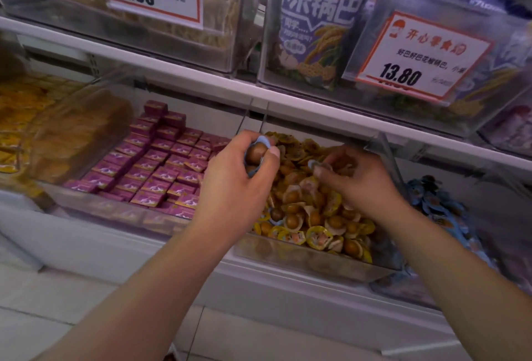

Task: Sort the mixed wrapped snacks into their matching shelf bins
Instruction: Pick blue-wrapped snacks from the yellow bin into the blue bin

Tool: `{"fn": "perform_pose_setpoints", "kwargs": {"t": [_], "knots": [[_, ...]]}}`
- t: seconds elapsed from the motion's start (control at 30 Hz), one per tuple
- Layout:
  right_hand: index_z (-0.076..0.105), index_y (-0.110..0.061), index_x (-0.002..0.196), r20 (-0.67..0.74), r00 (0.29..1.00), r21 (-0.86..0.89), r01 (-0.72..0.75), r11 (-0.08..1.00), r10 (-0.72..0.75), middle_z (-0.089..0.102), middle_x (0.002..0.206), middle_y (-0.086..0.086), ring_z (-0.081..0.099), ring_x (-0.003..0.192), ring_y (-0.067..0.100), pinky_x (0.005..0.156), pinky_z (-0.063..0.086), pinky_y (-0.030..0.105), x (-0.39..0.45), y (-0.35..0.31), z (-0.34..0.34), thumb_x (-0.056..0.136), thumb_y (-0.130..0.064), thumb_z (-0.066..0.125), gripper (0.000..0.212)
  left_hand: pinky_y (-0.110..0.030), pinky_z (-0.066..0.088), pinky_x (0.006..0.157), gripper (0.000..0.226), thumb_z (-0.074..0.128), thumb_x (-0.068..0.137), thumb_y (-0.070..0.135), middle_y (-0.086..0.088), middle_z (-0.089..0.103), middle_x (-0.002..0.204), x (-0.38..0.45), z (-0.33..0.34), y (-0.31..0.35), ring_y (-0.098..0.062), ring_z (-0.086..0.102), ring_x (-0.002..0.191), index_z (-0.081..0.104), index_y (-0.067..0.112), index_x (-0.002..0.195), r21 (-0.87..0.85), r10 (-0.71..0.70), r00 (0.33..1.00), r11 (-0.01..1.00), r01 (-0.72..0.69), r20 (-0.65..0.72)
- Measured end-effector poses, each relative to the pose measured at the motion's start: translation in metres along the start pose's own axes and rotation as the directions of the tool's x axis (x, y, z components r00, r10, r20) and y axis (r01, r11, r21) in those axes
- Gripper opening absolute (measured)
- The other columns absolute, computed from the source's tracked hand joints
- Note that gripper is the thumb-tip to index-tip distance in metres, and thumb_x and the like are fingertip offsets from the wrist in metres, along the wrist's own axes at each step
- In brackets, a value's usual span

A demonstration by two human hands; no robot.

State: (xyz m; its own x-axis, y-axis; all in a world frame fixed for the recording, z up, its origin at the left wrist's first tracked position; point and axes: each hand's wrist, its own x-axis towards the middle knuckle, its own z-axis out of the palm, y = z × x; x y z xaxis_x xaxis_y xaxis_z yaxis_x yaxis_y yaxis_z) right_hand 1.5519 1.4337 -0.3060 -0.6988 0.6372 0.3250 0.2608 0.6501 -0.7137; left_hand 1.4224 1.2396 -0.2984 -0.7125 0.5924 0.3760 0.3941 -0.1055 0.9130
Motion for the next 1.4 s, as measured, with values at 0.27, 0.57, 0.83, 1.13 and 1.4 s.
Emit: {"fn": "perform_pose_setpoints", "kwargs": {"t": [0.27, 0.57, 0.83, 1.13, 1.4], "knots": [[0.071, -0.028, 0.096, 0.616, 0.778, -0.422, 0.189, 0.887, 0.127, 0.072, 0.096, -0.003, 0.065, 0.088, 0.017, 0.077, 0.056, 0.036, -0.029, -0.018, 0.039, 0.088, -0.029, 0.052, 0.02, -0.03, 0.039, 0.05, 0.015, 0.059, 0.096, 0.03, -0.013, 0.061, 0.068, 0.007, 0.01, 0.0, -0.026, 0.055, 0.061, 0.061, 0.02, 0.086, -0.018, 0.008, 0.998, 1.0, -0.009, -0.06], [0.047, -0.041, 0.142, 0.632, 0.739, -0.657, 0.35, 0.668, 0.234, 0.033, 0.149, 0.008, 0.031, 0.135, 0.037, 0.108, 0.031, 0.047, -0.009, 0.005, 0.064, 0.095, -0.047, 0.048, 0.048, -0.027, 0.038, 0.047, 0.013, 0.058, 0.096, 0.033, -0.013, 0.059, 0.07, 0.006, 0.003, -0.004, -0.022, 0.051, 0.055, 0.061, 0.023, 0.088, -0.055, -0.012, 0.999, 0.998, 0.01, -0.033], [0.051, -0.031, 0.137, 0.776, 0.592, -0.472, 0.316, 0.823, 0.218, 0.052, 0.138, -0.001, 0.051, 0.124, 0.024, 0.102, 0.047, 0.043, -0.007, -0.012, 0.064, 0.085, -0.037, 0.067, 0.055, -0.021, 0.04, 0.046, 0.011, 0.06, 0.096, 0.03, -0.004, 0.058, 0.065, 0.005, 0.003, -0.002, -0.008, 0.052, 0.051, 0.063, 0.022, 0.089, -0.098, -0.034, 0.999, 0.995, 0.033, -0.007], [0.041, -0.024, 0.141, 0.763, 0.619, -0.504, 0.392, 0.77, 0.184, 0.058, 0.128, 0.011, 0.057, 0.114, 0.031, 0.092, 0.051, 0.044, -0.016, -0.017, 0.074, 0.089, -0.045, 0.067, 0.062, -0.023, 0.041, 0.049, 0.01, 0.059, 0.096, 0.036, 0.004, 0.058, 0.065, 0.003, 0.007, -0.002, -0.009, 0.054, 0.055, 0.063, 0.027, 0.091, -0.069, -0.049, 0.999, 0.996, 0.05, 0.005], [0.061, -0.026, 0.118, 0.662, 0.738, -0.408, 0.203, 0.89, 0.135, 0.067, 0.103, 0.0, 0.062, 0.09, 0.019, 0.08, 0.055, 0.041, -0.015, -0.005, 0.07, 0.083, -0.025, 0.067, 0.035, -0.032, 0.043, 0.049, 0.01, 0.059, 0.096, 0.034, -0.002, 0.058, 0.067, 0.003, 0.006, 0.0, -0.021, 0.059, 0.058, 0.062, 0.026, 0.091, -0.096, -0.054, 0.999, 0.994, 0.054, 0.003]]}}
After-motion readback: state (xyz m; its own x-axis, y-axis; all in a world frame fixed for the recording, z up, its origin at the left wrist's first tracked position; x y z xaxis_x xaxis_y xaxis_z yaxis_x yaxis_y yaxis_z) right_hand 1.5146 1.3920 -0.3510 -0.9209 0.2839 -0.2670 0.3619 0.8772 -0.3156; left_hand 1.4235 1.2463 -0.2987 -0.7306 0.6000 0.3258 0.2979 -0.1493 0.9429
